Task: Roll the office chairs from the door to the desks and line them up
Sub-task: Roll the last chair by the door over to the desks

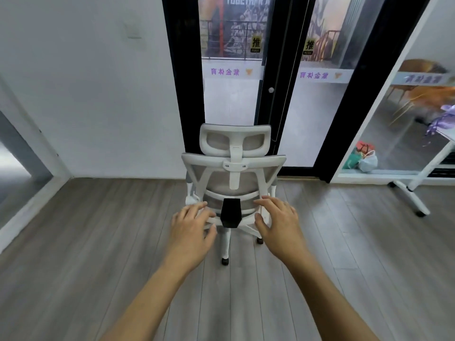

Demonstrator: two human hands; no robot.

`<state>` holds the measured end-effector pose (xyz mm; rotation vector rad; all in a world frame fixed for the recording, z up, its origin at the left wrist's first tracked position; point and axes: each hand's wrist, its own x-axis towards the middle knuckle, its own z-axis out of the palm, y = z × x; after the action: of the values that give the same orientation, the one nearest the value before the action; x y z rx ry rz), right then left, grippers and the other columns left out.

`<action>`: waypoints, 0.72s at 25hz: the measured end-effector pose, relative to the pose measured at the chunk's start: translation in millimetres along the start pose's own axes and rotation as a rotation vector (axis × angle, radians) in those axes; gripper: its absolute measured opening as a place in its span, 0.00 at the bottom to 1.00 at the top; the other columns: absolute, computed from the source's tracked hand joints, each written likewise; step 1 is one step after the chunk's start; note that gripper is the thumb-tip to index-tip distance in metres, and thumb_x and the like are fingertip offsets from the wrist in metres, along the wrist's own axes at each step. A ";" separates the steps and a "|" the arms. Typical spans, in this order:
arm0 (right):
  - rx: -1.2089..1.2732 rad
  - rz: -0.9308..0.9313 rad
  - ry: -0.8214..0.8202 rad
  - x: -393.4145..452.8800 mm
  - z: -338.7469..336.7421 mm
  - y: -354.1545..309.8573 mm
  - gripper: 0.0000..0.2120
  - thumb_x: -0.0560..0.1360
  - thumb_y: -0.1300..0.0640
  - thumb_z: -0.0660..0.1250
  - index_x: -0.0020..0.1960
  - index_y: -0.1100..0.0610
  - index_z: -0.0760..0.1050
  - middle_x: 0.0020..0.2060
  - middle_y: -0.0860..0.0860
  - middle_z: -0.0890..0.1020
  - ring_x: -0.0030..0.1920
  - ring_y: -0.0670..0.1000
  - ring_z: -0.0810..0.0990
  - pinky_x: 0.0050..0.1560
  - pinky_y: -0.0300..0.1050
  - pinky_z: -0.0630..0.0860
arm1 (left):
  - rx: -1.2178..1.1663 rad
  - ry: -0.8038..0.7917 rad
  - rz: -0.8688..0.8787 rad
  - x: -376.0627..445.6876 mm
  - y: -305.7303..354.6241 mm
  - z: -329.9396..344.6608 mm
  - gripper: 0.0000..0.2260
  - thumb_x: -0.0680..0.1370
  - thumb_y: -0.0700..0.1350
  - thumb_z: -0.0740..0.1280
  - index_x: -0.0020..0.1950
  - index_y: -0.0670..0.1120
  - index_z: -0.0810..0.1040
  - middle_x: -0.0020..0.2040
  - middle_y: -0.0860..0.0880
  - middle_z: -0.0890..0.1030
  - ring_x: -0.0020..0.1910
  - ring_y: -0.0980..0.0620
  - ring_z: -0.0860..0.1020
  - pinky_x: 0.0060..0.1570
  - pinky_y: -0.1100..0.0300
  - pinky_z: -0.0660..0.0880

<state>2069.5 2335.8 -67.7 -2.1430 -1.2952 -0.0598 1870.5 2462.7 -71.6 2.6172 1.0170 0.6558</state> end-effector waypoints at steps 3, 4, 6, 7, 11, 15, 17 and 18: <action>0.008 0.016 -0.006 68.3 12.2 40.6 0.15 0.80 0.50 0.64 0.66 0.47 0.75 0.67 0.44 0.75 0.70 0.49 0.69 0.74 0.47 0.56 | 0.049 -0.017 -0.004 76.1 -8.7 24.8 0.12 0.78 0.50 0.65 0.61 0.55 0.77 0.72 0.52 0.72 0.70 0.49 0.67 0.69 0.50 0.63; 0.010 0.018 -0.014 94.3 18.0 57.0 0.16 0.80 0.50 0.64 0.67 0.47 0.74 0.67 0.45 0.75 0.69 0.49 0.70 0.74 0.47 0.56 | 0.066 -0.021 -0.020 103.4 -11.4 35.1 0.13 0.77 0.50 0.65 0.62 0.55 0.76 0.72 0.50 0.71 0.71 0.49 0.67 0.70 0.50 0.62; 0.012 0.021 -0.035 143.1 30.6 87.7 0.17 0.79 0.50 0.65 0.67 0.48 0.74 0.66 0.45 0.76 0.67 0.51 0.71 0.74 0.49 0.57 | 0.106 -0.039 -0.048 150.3 -14.6 55.1 0.16 0.77 0.50 0.65 0.65 0.57 0.75 0.73 0.48 0.70 0.72 0.47 0.67 0.70 0.49 0.62; 0.017 0.025 -0.043 169.0 37.6 103.3 0.17 0.79 0.51 0.65 0.67 0.48 0.74 0.65 0.46 0.77 0.66 0.52 0.72 0.73 0.51 0.59 | 0.125 -0.049 -0.062 174.3 -16.6 66.3 0.17 0.77 0.50 0.65 0.66 0.58 0.74 0.73 0.48 0.69 0.72 0.46 0.67 0.70 0.48 0.62; -0.019 0.028 -0.171 254.1 74.1 161.5 0.21 0.78 0.49 0.66 0.70 0.48 0.71 0.66 0.48 0.77 0.66 0.54 0.72 0.71 0.54 0.63 | 0.177 -0.098 -0.201 262.2 -37.9 111.7 0.22 0.77 0.49 0.65 0.72 0.55 0.70 0.74 0.46 0.68 0.72 0.43 0.66 0.69 0.46 0.63; -0.081 -0.012 -0.271 285.9 114.2 206.4 0.24 0.78 0.43 0.65 0.71 0.49 0.67 0.68 0.49 0.73 0.69 0.56 0.70 0.74 0.58 0.62 | 0.204 -0.167 -0.345 303.4 -68.8 153.8 0.25 0.75 0.59 0.58 0.70 0.52 0.69 0.72 0.48 0.71 0.73 0.42 0.66 0.68 0.43 0.63; -0.044 -0.094 -0.229 284.8 126.0 218.2 0.25 0.79 0.43 0.65 0.72 0.53 0.67 0.70 0.52 0.71 0.73 0.57 0.67 0.74 0.57 0.64 | 0.204 -0.155 -0.340 300.8 -82.6 167.9 0.27 0.74 0.62 0.56 0.69 0.53 0.70 0.71 0.50 0.72 0.73 0.44 0.65 0.69 0.42 0.62; -0.029 -0.115 -0.217 284.2 129.9 220.0 0.27 0.80 0.43 0.64 0.73 0.55 0.67 0.71 0.53 0.70 0.74 0.56 0.64 0.75 0.56 0.64 | 0.218 -0.152 -0.323 300.4 -90.1 169.5 0.27 0.74 0.63 0.56 0.70 0.54 0.69 0.72 0.51 0.70 0.74 0.44 0.64 0.71 0.42 0.60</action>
<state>2359.9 2556.8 -181.2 -2.1438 -1.5503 0.1105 2099.4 2721.7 -158.4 2.5416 1.4897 0.2799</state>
